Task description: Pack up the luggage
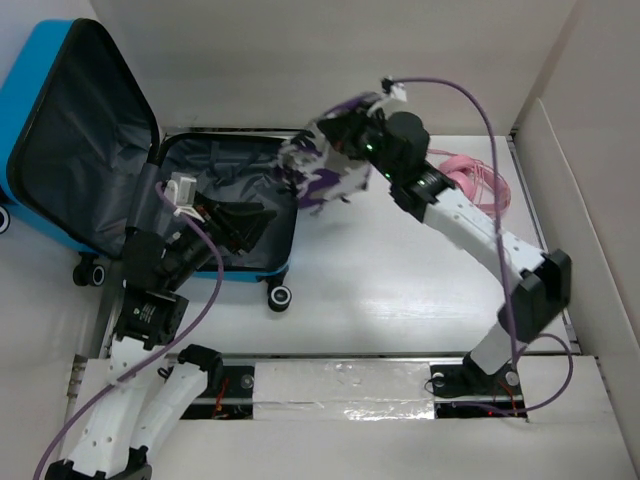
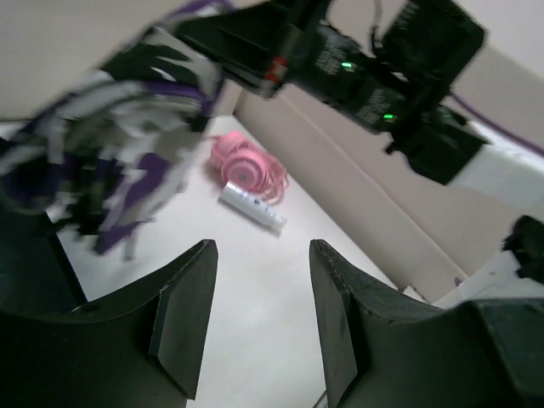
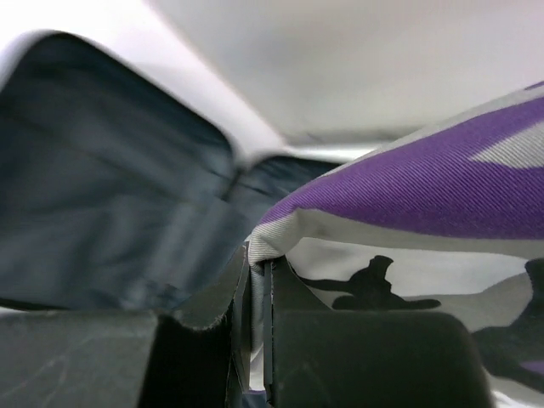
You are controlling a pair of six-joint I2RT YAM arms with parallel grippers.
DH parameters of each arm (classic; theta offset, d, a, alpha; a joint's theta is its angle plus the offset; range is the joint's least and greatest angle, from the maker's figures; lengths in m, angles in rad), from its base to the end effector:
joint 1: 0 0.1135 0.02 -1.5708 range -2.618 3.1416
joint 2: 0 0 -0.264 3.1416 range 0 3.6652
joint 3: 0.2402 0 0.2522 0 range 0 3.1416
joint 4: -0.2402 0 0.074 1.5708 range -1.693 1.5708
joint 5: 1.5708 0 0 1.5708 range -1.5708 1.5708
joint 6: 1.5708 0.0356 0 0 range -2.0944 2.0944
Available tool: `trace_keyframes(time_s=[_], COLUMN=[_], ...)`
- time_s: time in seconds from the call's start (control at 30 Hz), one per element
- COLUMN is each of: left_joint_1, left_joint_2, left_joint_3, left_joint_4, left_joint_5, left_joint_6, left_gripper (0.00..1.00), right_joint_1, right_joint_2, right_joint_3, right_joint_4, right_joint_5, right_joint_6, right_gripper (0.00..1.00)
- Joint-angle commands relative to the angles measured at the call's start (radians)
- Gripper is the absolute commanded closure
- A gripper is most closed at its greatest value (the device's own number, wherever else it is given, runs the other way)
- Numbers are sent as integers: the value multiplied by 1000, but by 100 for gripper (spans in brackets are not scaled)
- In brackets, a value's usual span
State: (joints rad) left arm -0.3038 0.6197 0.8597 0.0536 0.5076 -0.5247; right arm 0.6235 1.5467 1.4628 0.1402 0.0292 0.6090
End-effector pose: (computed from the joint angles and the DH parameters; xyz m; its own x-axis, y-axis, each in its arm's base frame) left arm 0.1183 -0.0552 0.4138 -0.1144 -0.4229 -0.8989 0.7489 0.5579 -0.3578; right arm 0.3028 0.2165 0.4228 -0.2829 0.5009 -0.8180 -0.4854 0.6608 0.5725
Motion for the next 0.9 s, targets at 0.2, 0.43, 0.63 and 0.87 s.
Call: trace_keyframes(time_s=[0.2,0.43,0.63,0.87], left_joint_1=[-3,-12,-12,-12], left_joint_2=[-93,-141,-143,-100], left_joint_3=[102,93,26,-7], left_joint_4=[8,-81,-80,-60], left_joint_5=[-112,-179,-161,-116], left_joint_6=[6,52,48,46], left_gripper=[56,55,55,55], right_joint_1=[151,222,174,143], right_joint_2=[510,612,637,354], right_joint_3=[795,417,20,-174], right_joint_4=[395,508,593,348], right_joint_5=[-150,-201,-402,-275], right_joint_6=[83,153,270,120], right_gripper=[100,100,92,24])
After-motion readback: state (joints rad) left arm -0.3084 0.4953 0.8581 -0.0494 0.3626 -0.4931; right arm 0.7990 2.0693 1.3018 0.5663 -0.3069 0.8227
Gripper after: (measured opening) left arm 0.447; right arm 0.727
